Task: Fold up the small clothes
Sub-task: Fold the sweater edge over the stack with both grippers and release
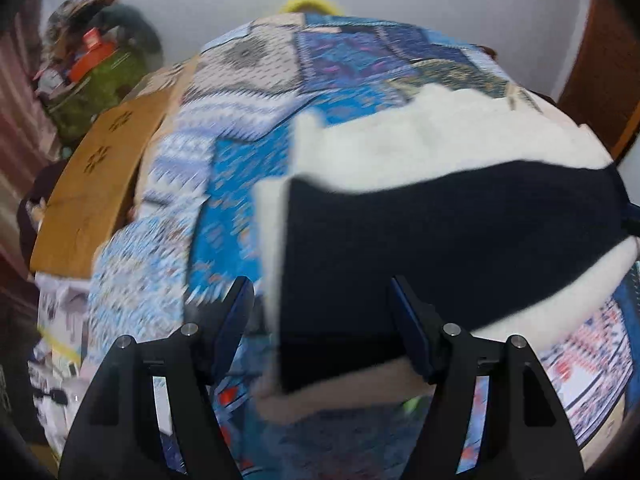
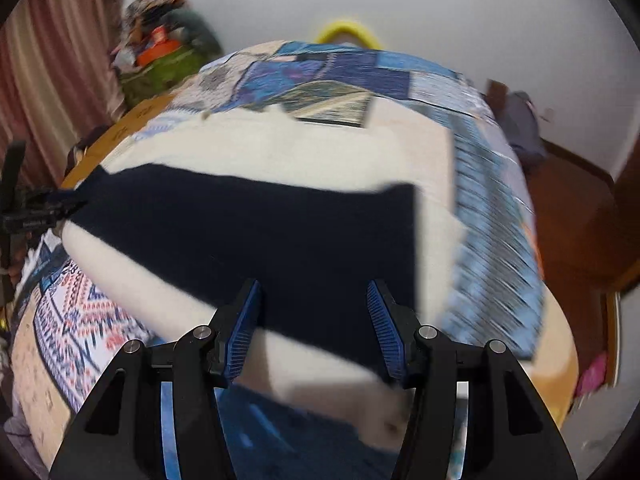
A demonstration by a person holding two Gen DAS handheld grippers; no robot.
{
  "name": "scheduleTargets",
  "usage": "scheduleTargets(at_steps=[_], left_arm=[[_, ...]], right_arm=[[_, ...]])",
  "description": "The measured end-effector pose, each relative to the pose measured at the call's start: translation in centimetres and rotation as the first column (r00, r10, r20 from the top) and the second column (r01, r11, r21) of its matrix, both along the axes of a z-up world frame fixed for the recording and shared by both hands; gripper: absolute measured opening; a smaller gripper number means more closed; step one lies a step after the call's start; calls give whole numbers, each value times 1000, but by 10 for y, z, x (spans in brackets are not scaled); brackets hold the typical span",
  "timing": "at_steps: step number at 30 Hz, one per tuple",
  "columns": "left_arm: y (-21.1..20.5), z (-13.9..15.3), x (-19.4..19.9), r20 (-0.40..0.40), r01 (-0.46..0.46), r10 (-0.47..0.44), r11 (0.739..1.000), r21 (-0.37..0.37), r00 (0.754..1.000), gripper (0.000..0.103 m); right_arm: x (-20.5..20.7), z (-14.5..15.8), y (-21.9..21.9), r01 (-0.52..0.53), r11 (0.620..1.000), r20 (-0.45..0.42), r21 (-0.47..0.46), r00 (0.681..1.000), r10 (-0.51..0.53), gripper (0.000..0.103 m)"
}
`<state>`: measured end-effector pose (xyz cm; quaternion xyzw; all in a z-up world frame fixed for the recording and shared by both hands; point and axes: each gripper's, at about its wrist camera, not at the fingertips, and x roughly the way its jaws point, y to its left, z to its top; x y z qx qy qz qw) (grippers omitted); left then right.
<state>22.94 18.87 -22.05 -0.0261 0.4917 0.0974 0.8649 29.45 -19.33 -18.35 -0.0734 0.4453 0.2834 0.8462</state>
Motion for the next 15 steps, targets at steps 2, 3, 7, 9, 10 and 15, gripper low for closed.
scheduleTargets(at_steps=[2,3,7,9,10,15], left_arm=[[10,-1,-8,-3,-29,29,1000,-11,1000,69],[17,-1,-14,-4,-50,50,999,-12,999,69],[36,8,-33,11,-113,113,993,-35,994,69],[41,17,-41,28,-140,142,988,-65,989,69],[41,21,-44,35,-152,155,986,-68,987,69],[39,36,-63,67,-199,215,961,-190,974,70]], right_arm=[[-6,6,-17,29,999,6,18,1000,-29,51],[-9,7,-22,56,998,17,-3,998,-55,51],[-9,13,-44,123,992,17,-21,992,-123,51],[-12,23,-48,136,991,32,-3,990,-136,51],[-14,28,-48,136,991,46,-2,990,-136,51],[-23,59,-25,63,997,122,41,990,-67,53]])
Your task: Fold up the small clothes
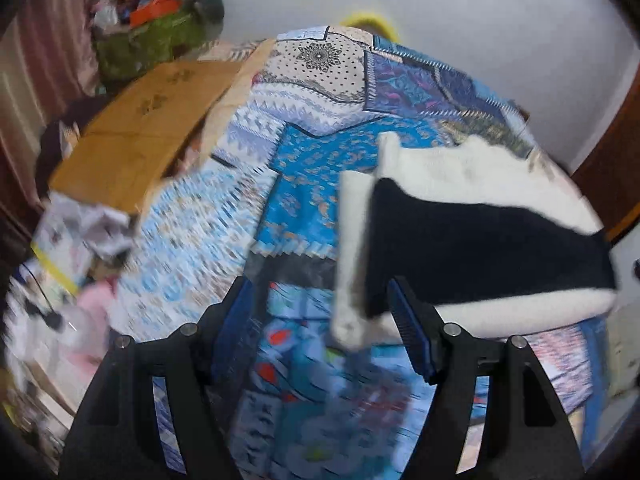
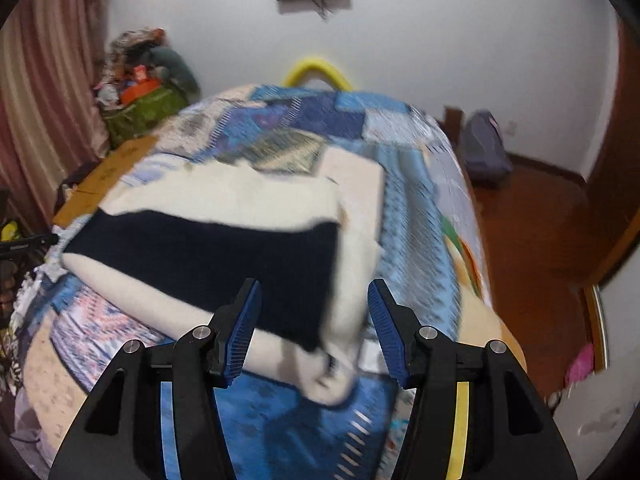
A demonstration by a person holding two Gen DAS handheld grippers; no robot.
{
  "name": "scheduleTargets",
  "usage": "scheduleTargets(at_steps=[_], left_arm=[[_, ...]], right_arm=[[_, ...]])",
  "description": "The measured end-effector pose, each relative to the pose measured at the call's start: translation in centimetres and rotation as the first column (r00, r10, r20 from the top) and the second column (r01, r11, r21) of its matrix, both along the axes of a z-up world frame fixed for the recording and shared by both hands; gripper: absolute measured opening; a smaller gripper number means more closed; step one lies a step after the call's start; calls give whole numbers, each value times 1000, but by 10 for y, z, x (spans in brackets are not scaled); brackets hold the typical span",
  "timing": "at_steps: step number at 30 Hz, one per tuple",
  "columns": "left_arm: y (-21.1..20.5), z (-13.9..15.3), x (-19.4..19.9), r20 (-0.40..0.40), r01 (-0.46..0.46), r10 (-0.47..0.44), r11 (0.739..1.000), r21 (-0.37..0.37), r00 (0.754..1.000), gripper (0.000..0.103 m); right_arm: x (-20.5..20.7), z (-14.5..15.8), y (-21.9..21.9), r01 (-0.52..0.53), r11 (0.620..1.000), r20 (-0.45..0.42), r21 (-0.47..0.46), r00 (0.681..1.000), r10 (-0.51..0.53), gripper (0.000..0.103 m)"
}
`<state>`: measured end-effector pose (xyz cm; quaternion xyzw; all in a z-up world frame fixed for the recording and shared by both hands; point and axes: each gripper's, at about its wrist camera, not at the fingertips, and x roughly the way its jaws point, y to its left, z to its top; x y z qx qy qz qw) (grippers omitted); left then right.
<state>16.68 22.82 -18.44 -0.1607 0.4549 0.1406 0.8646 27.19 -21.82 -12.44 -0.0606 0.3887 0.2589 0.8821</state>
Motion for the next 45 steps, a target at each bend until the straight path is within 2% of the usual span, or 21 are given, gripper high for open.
scheduleTargets(at_steps=[3,7,9,11,12,13,15,19,21,25,27,29,30,35,38,40,45], left_arm=[[-8,-5,-6,-1,-20,20,991,-129,1000,70],[-29,-17,-10,-2,26,-28,966,-257,1000,70],[-35,-27,-10,-10,20,-25,943,-332,1000,70],[-34,-40,-8,-10,-7,3,894,-448,1000,70],[-32,-44,-7,-8,-21,20,880,-474,1000,70],[-29,-45,-6,-4,-29,31,873,-487,1000,70],[-22,-50,0,8,-53,68,841,-538,998,70],[-8,-61,16,21,-100,140,797,-595,990,70],[0,-71,29,17,-130,179,773,-621,984,70],[17,-81,52,-2,-199,254,755,-624,967,70],[21,-79,62,-5,-215,265,773,-597,964,57],[20,-76,72,0,-189,229,803,-565,973,35],[19,-71,74,8,-174,214,818,-548,977,32],[22,-28,71,89,-95,151,884,-458,984,27],[23,19,62,147,-76,134,935,-346,980,26],[22,48,58,181,-75,129,958,-277,975,26],[7,109,62,260,-88,124,985,-146,958,26]], right_arm=[[-1,5,26,-70,997,20,10,997,70,55],[0,-11,65,-146,989,0,-13,989,146,55],[1,-27,81,-174,984,-24,-36,985,174,55],[2,-42,90,-190,980,-61,-55,981,186,55],[5,-53,96,-197,978,-88,-65,978,191,55],[4,-59,97,-198,978,-103,-70,976,191,55],[5,-72,97,-194,980,-134,-54,974,185,55],[9,-75,87,-173,985,-166,18,971,174,56],[8,-75,86,-176,984,-170,24,969,177,56],[4,-72,87,-181,983,-168,21,969,182,56],[5,-69,85,-182,983,-174,31,967,184,56],[6,-66,82,-178,983,-180,42,967,183,56],[7,-64,80,-175,984,-180,46,967,180,56],[3,-48,63,-142,989,-148,48,978,148,56],[4,-44,54,-125,991,-138,41,982,130,56],[3,-45,50,-122,991,-145,57,981,129,54],[-1,-50,55,-131,988,-164,83,976,143,53]])
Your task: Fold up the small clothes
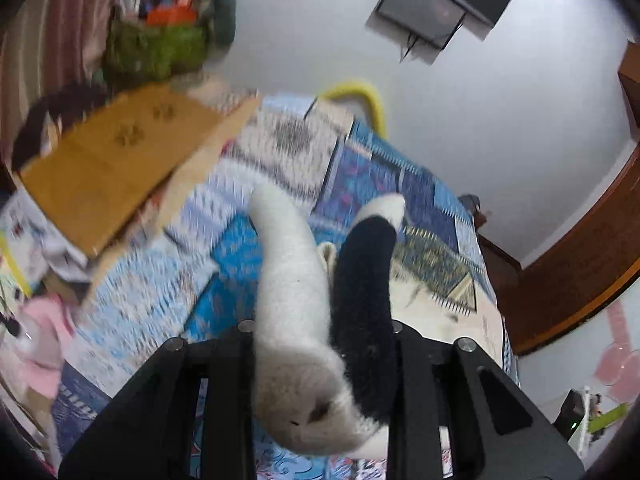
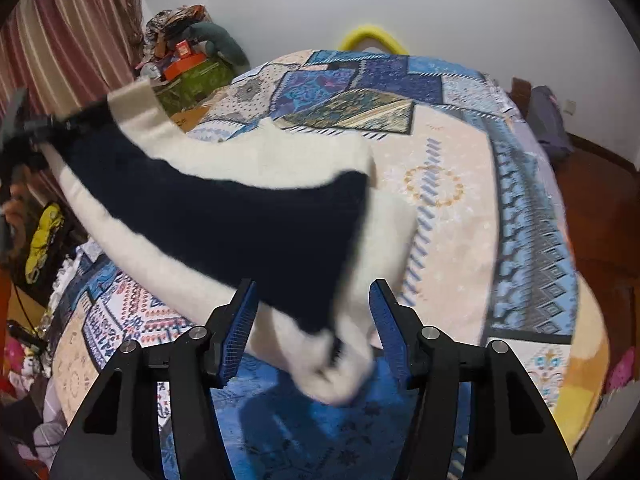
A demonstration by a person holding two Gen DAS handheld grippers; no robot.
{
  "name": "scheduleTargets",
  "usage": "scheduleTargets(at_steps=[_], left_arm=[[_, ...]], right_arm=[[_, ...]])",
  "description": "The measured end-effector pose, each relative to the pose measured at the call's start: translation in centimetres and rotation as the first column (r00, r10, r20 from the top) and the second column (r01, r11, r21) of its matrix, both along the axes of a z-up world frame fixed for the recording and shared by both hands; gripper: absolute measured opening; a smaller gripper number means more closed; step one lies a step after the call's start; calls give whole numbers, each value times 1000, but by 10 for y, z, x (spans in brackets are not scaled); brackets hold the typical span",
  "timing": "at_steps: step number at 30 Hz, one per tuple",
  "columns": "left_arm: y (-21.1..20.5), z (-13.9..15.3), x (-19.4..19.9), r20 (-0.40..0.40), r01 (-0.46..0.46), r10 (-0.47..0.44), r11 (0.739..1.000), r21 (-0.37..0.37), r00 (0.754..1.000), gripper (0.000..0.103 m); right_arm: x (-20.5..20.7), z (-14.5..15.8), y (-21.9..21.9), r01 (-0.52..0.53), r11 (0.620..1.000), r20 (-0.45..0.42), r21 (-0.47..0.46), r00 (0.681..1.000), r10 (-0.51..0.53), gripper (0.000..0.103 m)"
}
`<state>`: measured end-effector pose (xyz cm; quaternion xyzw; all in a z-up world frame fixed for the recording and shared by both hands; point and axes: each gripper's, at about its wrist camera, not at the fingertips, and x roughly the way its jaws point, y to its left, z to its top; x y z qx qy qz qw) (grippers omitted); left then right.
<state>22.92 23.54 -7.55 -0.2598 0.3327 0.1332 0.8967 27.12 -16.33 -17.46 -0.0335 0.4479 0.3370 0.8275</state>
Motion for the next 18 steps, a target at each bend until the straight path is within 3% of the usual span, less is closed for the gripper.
scheduleTargets(at_steps=[4,9,14,18], left_arm=[[-38,27,21,14,48,-49,997,68,999,25],[-108,45,55,22,143,-149,977,159,989,25],[-184,47,90,9,232,-240,948,219,971,25],[-231,33,106,-12,267,-273,927,264,962,24]], right_arm=[[-1,-14,14,-36,999,-25,0,999,36,45],[5,-24,16,-34,999,-61,36,997,36,45],[7,-24,12,-38,998,-72,53,997,42,45],[6,-22,6,-34,997,-74,68,996,39,45]])
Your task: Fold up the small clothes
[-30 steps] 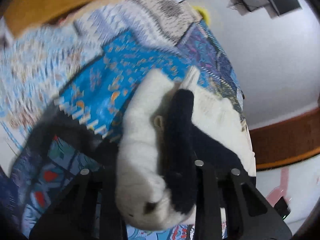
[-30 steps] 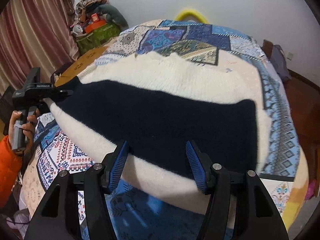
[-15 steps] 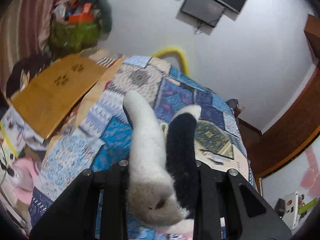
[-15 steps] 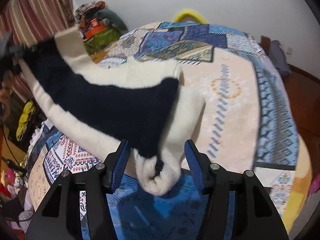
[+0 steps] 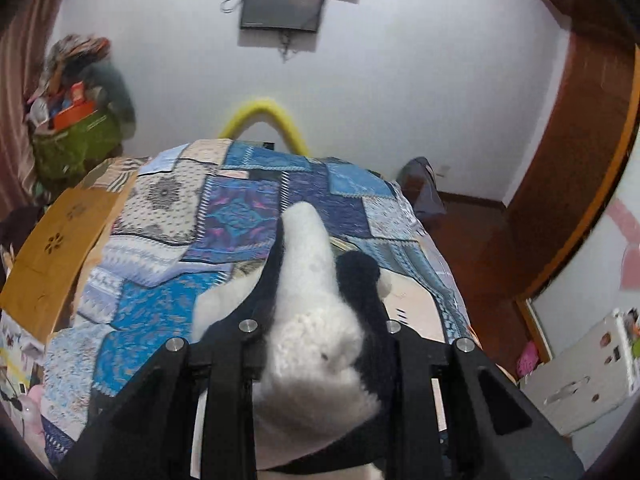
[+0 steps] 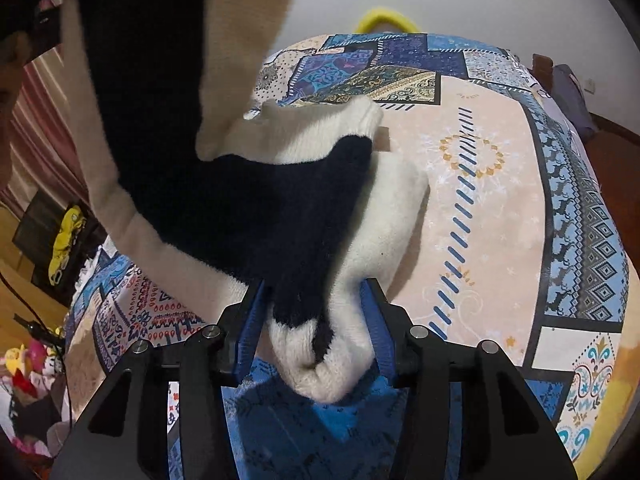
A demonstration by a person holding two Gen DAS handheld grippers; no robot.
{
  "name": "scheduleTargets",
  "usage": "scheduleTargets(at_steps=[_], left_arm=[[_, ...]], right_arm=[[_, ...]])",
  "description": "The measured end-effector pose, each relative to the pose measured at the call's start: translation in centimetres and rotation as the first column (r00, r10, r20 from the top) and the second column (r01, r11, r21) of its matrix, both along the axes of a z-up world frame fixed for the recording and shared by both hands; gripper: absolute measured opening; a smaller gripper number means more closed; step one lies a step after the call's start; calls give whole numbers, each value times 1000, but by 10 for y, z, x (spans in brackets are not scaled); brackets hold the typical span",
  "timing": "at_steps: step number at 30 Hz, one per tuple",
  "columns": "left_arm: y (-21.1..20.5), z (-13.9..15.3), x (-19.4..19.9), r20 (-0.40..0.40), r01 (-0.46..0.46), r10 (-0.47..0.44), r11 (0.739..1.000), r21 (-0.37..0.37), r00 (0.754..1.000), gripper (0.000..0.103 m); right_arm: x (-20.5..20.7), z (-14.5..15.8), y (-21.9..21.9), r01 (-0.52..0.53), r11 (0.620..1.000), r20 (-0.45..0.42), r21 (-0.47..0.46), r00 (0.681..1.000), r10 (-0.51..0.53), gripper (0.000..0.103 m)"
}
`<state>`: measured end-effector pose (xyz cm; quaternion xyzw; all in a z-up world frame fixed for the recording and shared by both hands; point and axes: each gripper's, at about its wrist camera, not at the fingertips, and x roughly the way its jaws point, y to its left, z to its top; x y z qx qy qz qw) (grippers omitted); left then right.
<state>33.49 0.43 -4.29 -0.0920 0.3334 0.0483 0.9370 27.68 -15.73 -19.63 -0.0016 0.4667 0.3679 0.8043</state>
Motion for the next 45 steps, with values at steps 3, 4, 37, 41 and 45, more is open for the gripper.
scheduleTargets(at_steps=[3,4,37,41,45], left_arm=[[-28,-19,2,-29,41,-40,999,24,999,24],[-37,-29,2,-52,66,-65,997,30,997,24],[25,-8,-80,-96,251,-241,961,115,966,69],[51,-25,-58,-130,252,-240,964,83,962,69],[58,-65,-32,-208,280,-259,957,79,943,69]], right_arm=[[-3,4,-7,8,1000,3,10,1000,-8,45],[-3,6,-9,11,1000,5,12,1000,-11,45],[-5,117,6,-11,998,260,62,965,-5,45],[9,108,37,-56,997,239,46,970,43,45],[29,78,62,-70,998,167,-3,983,70,45]])
